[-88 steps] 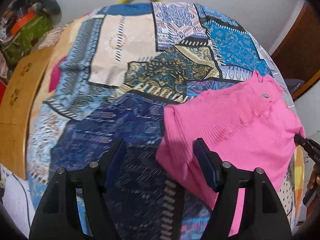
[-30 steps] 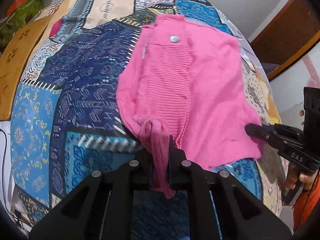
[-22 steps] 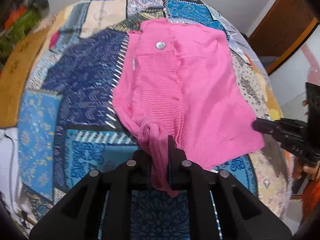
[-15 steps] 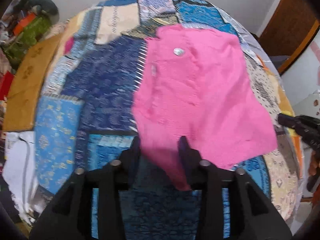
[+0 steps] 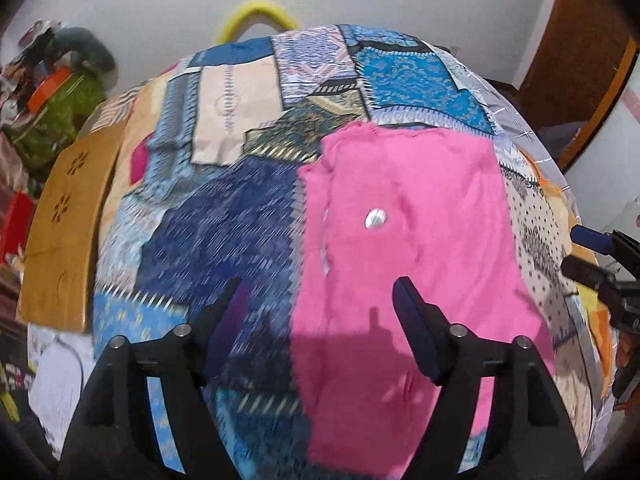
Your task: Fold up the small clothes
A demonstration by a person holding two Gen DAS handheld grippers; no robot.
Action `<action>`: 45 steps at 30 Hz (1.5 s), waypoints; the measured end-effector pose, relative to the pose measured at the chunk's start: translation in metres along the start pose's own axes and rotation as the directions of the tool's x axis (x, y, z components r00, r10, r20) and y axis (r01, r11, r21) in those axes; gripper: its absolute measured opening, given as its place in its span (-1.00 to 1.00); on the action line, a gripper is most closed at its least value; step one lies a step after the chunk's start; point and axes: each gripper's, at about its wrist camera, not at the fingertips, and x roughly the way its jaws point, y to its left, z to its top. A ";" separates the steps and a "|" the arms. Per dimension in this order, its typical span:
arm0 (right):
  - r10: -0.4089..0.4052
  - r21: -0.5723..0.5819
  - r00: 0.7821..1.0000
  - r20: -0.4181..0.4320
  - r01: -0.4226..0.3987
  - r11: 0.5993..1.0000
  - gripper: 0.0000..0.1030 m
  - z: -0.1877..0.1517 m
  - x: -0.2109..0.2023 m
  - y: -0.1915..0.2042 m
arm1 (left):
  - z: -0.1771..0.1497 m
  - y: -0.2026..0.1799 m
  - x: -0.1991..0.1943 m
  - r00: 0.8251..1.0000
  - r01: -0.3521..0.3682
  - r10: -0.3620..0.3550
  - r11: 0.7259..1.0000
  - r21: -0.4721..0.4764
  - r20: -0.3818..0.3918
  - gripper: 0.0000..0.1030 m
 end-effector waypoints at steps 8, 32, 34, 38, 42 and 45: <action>-0.012 -0.016 0.999 -0.038 0.011 1.000 0.35 0.012 0.042 -0.001 | 0.040 -0.016 0.069 0.993 0.072 -0.072 0.997 -0.004 -0.097 0.48; -0.015 -0.039 0.991 -0.136 0.009 0.999 0.36 -0.007 0.066 -0.008 | 0.037 0.120 0.102 0.957 -0.260 0.243 0.960 -0.102 -0.158 0.77; -0.022 -0.045 0.990 -0.138 0.016 0.999 0.36 -0.009 0.060 -0.007 | 0.032 0.124 0.094 0.962 -0.241 0.219 0.962 -0.128 -0.162 0.77; -0.032 -0.056 0.991 -0.132 0.024 0.998 0.36 -0.011 0.047 -0.004 | 0.021 0.109 0.070 0.979 -0.173 0.155 0.976 -0.132 -0.133 0.77; -0.028 -0.054 0.992 -0.123 0.021 0.998 0.36 -0.016 0.034 0.001 | 0.003 0.078 0.057 0.988 -0.052 0.035 0.992 -0.116 -0.148 0.77; -0.023 -0.058 0.992 -0.126 0.015 0.998 0.36 -0.020 0.028 0.008 | -0.014 0.046 0.053 0.985 0.026 -0.039 0.997 -0.077 -0.165 0.77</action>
